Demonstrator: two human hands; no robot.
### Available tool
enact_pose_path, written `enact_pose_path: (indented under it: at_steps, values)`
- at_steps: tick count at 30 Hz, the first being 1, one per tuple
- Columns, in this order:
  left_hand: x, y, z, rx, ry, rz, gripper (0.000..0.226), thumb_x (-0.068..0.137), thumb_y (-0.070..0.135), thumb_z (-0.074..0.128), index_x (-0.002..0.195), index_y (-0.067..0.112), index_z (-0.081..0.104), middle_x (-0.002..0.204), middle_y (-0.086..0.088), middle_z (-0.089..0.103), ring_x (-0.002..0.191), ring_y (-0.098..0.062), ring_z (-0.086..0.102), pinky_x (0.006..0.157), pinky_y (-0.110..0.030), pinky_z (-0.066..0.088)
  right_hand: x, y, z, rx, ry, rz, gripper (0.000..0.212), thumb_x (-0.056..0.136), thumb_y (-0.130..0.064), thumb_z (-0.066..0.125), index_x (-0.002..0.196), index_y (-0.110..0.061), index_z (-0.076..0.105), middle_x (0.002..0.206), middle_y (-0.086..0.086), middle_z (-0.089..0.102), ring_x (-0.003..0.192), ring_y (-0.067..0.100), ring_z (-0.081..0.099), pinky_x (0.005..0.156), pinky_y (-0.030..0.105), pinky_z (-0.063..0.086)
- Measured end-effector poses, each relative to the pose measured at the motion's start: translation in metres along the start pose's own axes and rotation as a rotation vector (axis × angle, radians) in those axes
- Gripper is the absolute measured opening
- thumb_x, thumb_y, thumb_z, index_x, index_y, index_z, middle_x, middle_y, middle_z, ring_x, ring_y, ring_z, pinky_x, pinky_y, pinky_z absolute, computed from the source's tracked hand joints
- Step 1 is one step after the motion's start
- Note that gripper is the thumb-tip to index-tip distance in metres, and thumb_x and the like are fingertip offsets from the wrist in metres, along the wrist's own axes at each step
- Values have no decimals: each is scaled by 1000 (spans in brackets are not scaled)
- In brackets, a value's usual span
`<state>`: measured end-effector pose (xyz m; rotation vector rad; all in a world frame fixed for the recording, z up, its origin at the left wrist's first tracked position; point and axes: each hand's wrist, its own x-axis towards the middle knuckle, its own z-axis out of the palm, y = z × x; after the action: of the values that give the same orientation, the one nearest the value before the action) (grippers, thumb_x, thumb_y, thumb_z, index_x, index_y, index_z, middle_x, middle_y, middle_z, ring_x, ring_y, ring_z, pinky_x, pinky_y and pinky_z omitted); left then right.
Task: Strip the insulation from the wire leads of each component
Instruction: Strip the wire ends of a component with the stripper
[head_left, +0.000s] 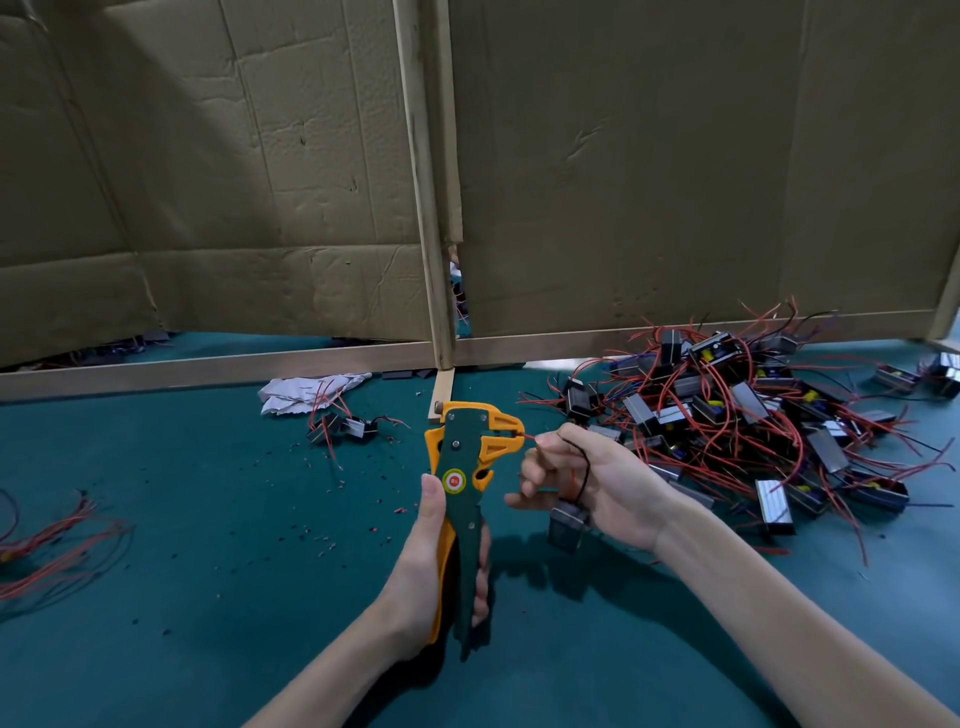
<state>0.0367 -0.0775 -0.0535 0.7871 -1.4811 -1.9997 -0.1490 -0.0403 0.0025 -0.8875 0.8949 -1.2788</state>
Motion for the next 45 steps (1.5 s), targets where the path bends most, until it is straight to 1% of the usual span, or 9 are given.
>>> enact_pose_path:
  at_steps: [5,8,11,15,19,22,26,41,45]
  values:
    - [-1,7,-2,-96,-77,47,86,78,75,26,84,-1,65,79,-26,62,73,-38,65,64,-39,54,0,0,0,-157,71,-43,44,99,-26,44,57,-19,34,45,-3,24,43,15,29,76,35,56]
    - [-1,9,-3,-102,-87,50,84,79,71,27,87,-2,66,83,-28,62,78,-40,65,67,-41,54,1,-1,0,-203,128,-72,39,101,-31,43,66,-15,37,51,-5,23,46,13,24,68,29,51]
    - [-2,9,-3,-86,-83,47,83,79,71,28,85,-1,68,83,-27,63,79,-41,65,70,-43,54,2,-2,-1,-183,150,-85,38,101,-32,42,68,-12,44,57,-4,21,50,12,28,74,30,55]
    - [-2,7,-6,-60,-81,29,84,80,76,33,90,0,67,85,-26,63,81,-40,65,72,-43,54,3,0,0,-184,154,-149,35,100,-26,43,68,-13,41,61,-4,27,54,11,29,78,32,57]
    - [-2,5,-9,-51,-58,-24,99,56,83,64,106,-3,60,95,-29,62,88,-43,63,81,-50,51,2,1,2,-178,179,-192,32,100,-21,47,69,-12,41,60,-2,35,52,11,32,73,32,57]
    - [-2,3,-11,-71,-69,-51,98,59,83,63,108,-2,60,97,-27,65,90,-42,64,80,-48,51,0,2,5,-193,180,-238,29,100,-21,46,72,-12,41,62,3,59,51,14,47,65,29,56]
    - [0,3,-13,-81,-65,-62,98,63,84,59,109,-3,58,96,-27,65,89,-43,64,78,-47,51,-1,2,6,-162,172,-280,22,102,-18,41,81,-11,39,73,14,71,56,19,62,62,25,54]
    - [4,1,-17,-57,-108,-13,84,65,85,54,95,8,70,92,-20,69,85,-37,67,73,-41,53,-6,-1,8,-96,147,-240,30,98,-20,47,69,-11,43,77,18,71,61,22,66,70,33,59]
    - [3,2,-18,-42,-91,-20,83,67,84,54,95,7,69,91,-19,69,84,-36,67,73,-40,53,-7,-5,10,-65,106,-215,43,97,-23,46,57,-19,59,77,15,71,62,20,65,76,38,58]
